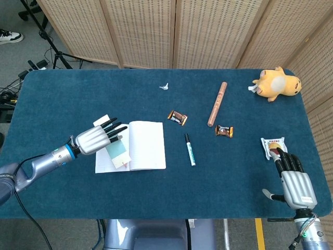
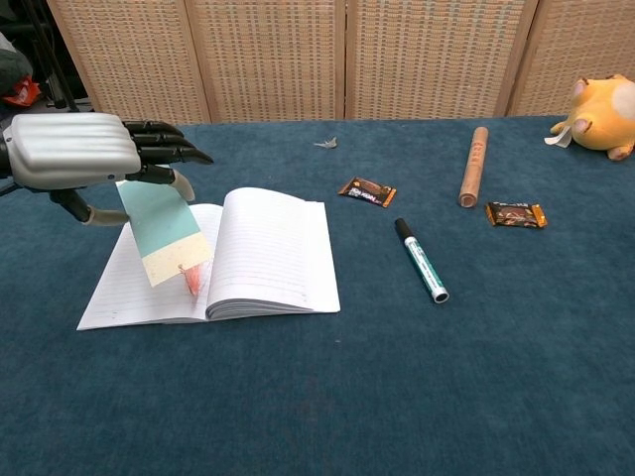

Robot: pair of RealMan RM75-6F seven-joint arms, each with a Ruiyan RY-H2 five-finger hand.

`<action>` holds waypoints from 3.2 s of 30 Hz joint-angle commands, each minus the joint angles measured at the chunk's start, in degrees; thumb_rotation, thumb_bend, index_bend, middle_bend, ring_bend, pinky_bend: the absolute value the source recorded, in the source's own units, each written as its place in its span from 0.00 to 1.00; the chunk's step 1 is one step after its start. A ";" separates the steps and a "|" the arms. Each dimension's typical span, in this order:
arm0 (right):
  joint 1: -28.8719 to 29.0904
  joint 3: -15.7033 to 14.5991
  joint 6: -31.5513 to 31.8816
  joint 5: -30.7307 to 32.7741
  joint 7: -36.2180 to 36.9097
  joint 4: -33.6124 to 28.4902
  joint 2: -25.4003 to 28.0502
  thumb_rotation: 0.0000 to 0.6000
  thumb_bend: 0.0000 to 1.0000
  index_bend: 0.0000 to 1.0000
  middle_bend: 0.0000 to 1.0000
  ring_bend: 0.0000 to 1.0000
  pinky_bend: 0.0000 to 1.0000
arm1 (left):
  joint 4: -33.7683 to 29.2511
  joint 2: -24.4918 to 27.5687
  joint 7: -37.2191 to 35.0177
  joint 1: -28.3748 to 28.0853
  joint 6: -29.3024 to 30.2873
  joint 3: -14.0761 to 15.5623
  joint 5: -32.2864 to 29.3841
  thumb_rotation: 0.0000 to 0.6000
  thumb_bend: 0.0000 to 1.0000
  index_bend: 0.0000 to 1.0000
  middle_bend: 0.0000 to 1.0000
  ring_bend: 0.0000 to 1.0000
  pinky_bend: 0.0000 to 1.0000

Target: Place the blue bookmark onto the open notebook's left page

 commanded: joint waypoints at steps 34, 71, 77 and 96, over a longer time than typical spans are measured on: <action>0.61 0.20 -0.28 1.67 -2.01 0.64 -1.26 1.00 0.10 0.00 0.00 0.00 0.00 | 15.86 -5.93 -2.84 -0.81 7.38 5.77 4.36 1.00 0.33 0.43 0.00 0.00 0.00; 0.41 0.33 0.93 0.24 -0.78 1.41 -1.73 1.00 0.10 0.00 0.00 0.00 0.00 | 14.39 -8.29 -9.72 1.43 3.98 1.94 -4.57 1.00 0.25 0.44 0.00 0.00 0.00; 0.25 -0.05 1.12 -0.83 -0.56 0.86 -1.40 1.00 0.10 0.00 0.00 0.00 0.00 | -0.91 -0.90 -11.29 1.72 -0.60 -0.42 -9.46 1.00 0.26 0.46 0.00 0.00 0.00; -0.87 -0.92 2.72 -5.01 3.05 -0.08 0.31 1.00 0.10 0.00 0.00 0.00 0.00 | -41.96 17.50 4.10 7.24 -9.09 -8.18 -28.66 1.00 0.17 0.11 0.00 0.00 0.00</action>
